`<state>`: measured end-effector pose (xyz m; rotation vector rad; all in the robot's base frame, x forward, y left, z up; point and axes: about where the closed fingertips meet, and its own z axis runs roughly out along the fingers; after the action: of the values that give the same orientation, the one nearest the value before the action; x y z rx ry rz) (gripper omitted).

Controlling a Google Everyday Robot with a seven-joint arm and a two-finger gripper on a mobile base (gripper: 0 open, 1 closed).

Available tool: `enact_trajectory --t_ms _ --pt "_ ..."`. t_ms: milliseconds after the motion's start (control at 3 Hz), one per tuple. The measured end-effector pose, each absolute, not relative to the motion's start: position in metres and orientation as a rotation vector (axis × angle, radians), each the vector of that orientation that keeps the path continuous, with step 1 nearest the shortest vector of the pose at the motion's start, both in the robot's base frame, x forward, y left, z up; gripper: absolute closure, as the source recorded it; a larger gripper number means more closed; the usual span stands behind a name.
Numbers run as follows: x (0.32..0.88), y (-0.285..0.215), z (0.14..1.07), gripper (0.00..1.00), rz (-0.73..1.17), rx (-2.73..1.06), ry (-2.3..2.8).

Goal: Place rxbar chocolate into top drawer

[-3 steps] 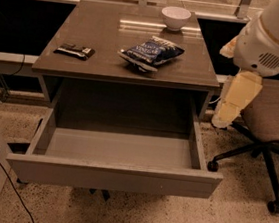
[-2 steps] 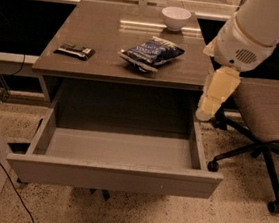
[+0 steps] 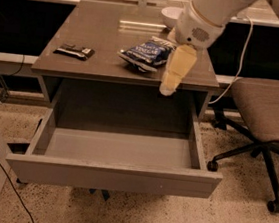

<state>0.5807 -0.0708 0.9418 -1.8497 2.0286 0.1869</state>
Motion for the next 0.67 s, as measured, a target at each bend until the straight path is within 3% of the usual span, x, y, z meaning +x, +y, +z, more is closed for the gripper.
enact_trajectory --t_ms 667 --pt "0.596 -0.048 0.940 0.00 0.205 -1.787 2.003"
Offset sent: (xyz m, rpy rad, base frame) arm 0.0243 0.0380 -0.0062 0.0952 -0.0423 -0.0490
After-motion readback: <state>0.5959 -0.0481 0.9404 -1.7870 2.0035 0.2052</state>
